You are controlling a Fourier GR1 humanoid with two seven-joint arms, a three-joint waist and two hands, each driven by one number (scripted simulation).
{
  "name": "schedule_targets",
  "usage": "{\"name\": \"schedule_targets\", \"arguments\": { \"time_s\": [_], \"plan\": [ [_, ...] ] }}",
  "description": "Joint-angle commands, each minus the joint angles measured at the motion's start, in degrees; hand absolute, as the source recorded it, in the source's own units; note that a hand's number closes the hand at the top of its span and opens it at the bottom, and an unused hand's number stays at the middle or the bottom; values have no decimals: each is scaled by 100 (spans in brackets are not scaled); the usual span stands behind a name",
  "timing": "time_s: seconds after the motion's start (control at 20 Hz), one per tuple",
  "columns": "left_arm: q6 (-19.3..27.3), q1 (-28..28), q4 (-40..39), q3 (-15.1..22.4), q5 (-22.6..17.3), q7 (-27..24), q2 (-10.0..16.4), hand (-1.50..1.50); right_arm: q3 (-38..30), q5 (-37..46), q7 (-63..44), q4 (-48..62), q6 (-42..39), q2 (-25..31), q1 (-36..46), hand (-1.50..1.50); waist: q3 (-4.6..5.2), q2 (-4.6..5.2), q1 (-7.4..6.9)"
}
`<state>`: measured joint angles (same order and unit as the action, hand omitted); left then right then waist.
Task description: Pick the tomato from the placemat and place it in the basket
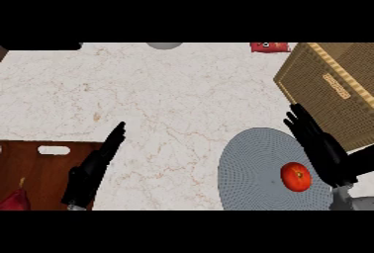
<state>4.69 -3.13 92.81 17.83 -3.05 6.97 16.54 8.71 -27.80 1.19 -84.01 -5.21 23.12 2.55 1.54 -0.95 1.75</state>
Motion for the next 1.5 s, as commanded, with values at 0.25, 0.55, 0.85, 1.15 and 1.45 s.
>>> {"name": "schedule_targets", "arguments": {
  "time_s": [0.25,0.55,0.85,1.15,1.45],
  "plan": [
    [355,792,-415,-1388,-351,152,357,0,-1075,-1324,980,-113,-1989,536,1675,150,-190,173,-430],
    [225,878,-504,-1565,-744,625,359,0,352,1971,2922,-1646,-2226,650,1076,-150,-173,79,-149],
    [-70,1272,-1362,-1861,-778,282,376,0,645,2418,1382,-3467,-1216,412,130,-150,-147,79,-76],
    [-129,1306,-1142,-2005,-853,560,653,0,133,2513,-605,-4003,-1793,1813,761,-150,-128,38,-52],
    [-104,1370,-1343,-1932,-719,448,573,0,-839,2930,-1860,-3787,-2153,2979,1569,-150,-128,77,-109]
  ]
}}
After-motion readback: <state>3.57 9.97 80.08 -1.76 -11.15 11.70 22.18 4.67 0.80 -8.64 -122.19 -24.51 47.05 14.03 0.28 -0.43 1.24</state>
